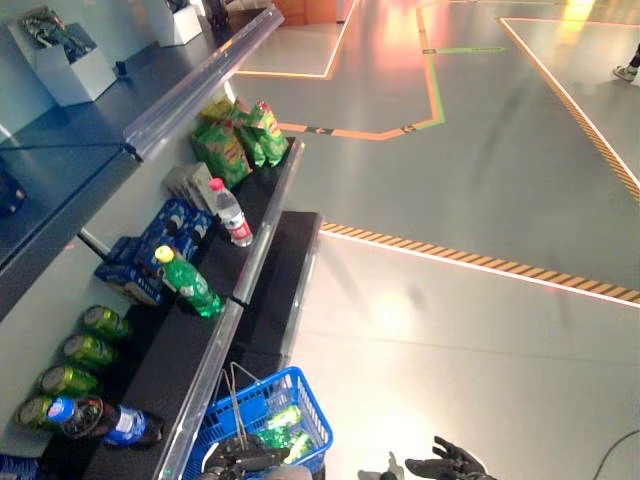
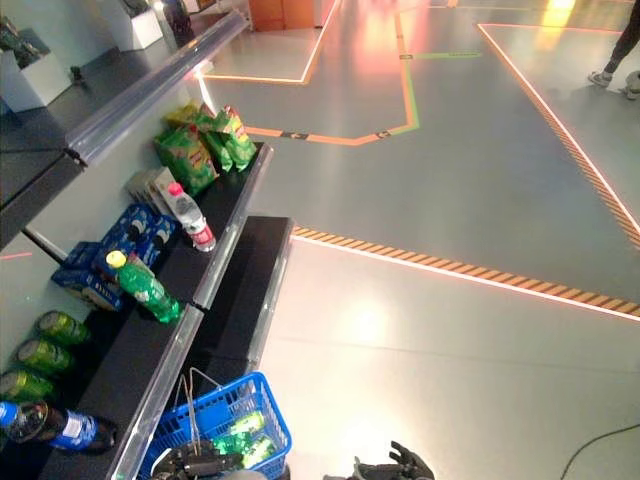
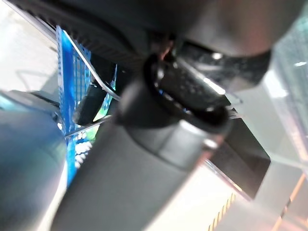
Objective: Pick up the drink and place into the basket.
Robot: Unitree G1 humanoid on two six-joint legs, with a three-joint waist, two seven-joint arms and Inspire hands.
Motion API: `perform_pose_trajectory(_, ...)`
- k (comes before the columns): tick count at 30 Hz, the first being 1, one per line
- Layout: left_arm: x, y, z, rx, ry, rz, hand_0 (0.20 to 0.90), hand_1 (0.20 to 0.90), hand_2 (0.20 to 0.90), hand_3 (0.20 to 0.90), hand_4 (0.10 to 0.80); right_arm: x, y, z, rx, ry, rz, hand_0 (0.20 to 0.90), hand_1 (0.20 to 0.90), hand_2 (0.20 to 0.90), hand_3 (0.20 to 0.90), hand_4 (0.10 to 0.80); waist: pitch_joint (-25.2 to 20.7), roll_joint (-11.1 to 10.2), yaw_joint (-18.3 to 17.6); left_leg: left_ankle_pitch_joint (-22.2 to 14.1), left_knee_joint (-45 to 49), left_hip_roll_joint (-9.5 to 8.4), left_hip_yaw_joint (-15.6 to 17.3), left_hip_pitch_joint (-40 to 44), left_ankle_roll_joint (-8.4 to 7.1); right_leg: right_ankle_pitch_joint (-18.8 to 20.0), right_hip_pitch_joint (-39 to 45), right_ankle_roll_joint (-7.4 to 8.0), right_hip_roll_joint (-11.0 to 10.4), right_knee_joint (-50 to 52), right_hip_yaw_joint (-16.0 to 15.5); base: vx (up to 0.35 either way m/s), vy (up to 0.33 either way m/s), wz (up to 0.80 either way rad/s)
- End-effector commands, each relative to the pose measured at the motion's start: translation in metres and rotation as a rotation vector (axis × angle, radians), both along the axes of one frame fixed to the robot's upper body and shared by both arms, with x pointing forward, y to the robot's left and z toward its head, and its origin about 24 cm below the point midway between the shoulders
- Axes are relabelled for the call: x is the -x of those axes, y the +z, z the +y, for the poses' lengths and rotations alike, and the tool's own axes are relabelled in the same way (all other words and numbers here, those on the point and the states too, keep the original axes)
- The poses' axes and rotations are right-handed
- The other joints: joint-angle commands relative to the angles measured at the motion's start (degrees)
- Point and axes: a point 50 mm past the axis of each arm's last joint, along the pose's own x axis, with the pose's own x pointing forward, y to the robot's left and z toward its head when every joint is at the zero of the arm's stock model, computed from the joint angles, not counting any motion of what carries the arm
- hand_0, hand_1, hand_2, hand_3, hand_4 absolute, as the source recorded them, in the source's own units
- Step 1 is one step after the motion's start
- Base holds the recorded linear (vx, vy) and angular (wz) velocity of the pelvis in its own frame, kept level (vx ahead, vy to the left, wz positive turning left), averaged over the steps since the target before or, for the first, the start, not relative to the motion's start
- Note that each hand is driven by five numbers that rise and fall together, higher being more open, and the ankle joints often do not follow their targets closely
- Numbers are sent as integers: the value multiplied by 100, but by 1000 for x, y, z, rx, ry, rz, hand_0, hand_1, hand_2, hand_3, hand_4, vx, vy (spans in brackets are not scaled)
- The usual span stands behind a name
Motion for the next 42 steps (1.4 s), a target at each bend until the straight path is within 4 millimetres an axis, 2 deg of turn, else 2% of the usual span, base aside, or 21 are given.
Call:
perform_pose_trajectory(1,-13,19,37,-105,-5,-151,300,300,300,200,100,-20,5,3,18,42,-68,900,900,900,900,800,-345,-40,118,508,94,-173,22,-576,306,-226,564,329,162,121,-162,333,229,-36)
perform_pose_trajectory(4,-18,20,40,-106,-9,-164,300,300,300,200,100,-18,4,4,14,29,-70,900,900,900,900,800,-395,-149,108,288,208,-242,-28,-441,528,-287,477,451,15,452,-175,188,132,-76)
perform_pose_trajectory(6,-22,22,43,-110,-44,-172,300,300,300,200,100,-15,4,1,25,-13,-80,900,900,900,900,800,-403,-171,32,194,188,-297,-21,-279,749,70,2,594,-84,1458,-249,157,193,-59)
perform_pose_trajectory(8,-24,23,44,-119,-55,-175,300,300,300,200,100,-17,5,-2,21,-47,-87,900,900,900,900,800,-390,-131,-15,136,134,-246,87,-112,825,371,-445,665,-188,2180,-458,107,190,-35)
perform_pose_trajectory(9,-27,24,43,-116,-38,-178,300,300,300,200,100,-21,6,-2,21,-49,-96,900,900,900,900,800,-366,-81,-50,103,46,-190,176,77,841,541,-767,640,-364,2386,-603,107,167,-13)
perform_pose_trajectory(10,-30,24,43,-111,-36,-182,300,300,300,200,100,-23,7,-2,19,-49,-105,900,900,900,900,800,-349,-59,-74,97,-11,-149,285,199,830,557,-908,609,-421,2396,-713,130,162,-21)
perform_pose_trajectory(14,-38,27,40,-99,-78,-196,300,300,300,200,100,-29,9,-4,23,-67,-117,900,900,900,900,800,-325,-115,-152,41,-35,-78,515,371,748,534,-947,589,-424,1762,-843,100,53,-20)
perform_pose_trajectory(15,-43,28,38,-98,-90,-204,300,300,300,200,100,-30,9,-6,18,-86,-127,900,900,900,900,800,-319,-172,-196,-25,-2,-81,570,406,732,616,-960,636,-470,1446,-806,171,-23,7)
perform_pose_trajectory(17,-52,31,36,-99,-94,-229,300,300,300,200,100,-30,10,-5,2,-96,-145,900,900,900,900,800,-289,-372,-314,-287,27,-209,492,555,764,1134,-1175,812,-635,699,-579,212,-90,19)
perform_pose_trajectory(20,-49,29,34,-108,-109,-223,300,300,300,200,100,-32,9,-4,-16,-122,-144,900,900,900,900,800,-322,-463,-334,-517,22,-311,323,717,804,1512,-1364,900,-666,248,-551,215,-117,19)
perform_pose_trajectory(28,-38,24,33,-113,-128,-193,300,300,300,200,100,-29,7,-1,-30,-162,-129,900,900,900,900,800,-393,-460,-422,-704,106,-330,315,902,839,1627,-1454,925,-634,97,-556,201,-83,3)
perform_pose_trajectory(31,-32,23,37,-125,-109,-173,300,300,300,200,100,-27,5,2,-38,-166,-113,900,900,900,900,800,-402,-462,-408,-913,264,-368,327,1036,860,1641,-1547,918,-654,74,-901,342,-205,12)
perform_pose_trajectory(34,-30,22,37,-136,-107,-158,300,300,300,200,100,-29,5,4,-44,-176,-114,900,900,900,900,800,-403,-454,-411,-1046,410,-366,350,1069,886,1604,-1563,901,-674,177,-958,216,-166,6)
perform_pose_trajectory(36,-29,22,38,-139,-105,-153,300,300,300,200,100,-31,5,4,-56,-193,-122,900,900,900,900,800,-417,-432,-450,-1158,616,-326,318,1099,849,1517,-1564,867,-629,228,-924,236,-209,4)
perform_pose_trajectory(38,-27,21,38,-136,-81,-148,300,300,300,200,100,-32,5,6,-68,-198,-113,900,900,900,900,800,-437,-376,-479,-1276,793,-215,302,1177,756,1385,-1584,814,-619,416,-1002,307,-273,13)
perform_pose_trajectory(39,-23,20,36,-128,-93,-145,300,300,300,200,100,-32,5,6,-76,-210,-111,900,900,900,900,800,-468,-304,-492,-1223,960,-94,227,1253,629,1230,-1535,694,-550,517,-1046,362,-333,15)
perform_pose_trajectory(42,-18,18,33,-123,-87,-140,300,300,300,200,100,-33,6,4,-71,-211,-114,900,900,900,900,800,-493,-226,-454,-700,1602,89,75,1076,351,1031,-1335,471,-435,456,-1061,195,-201,8)
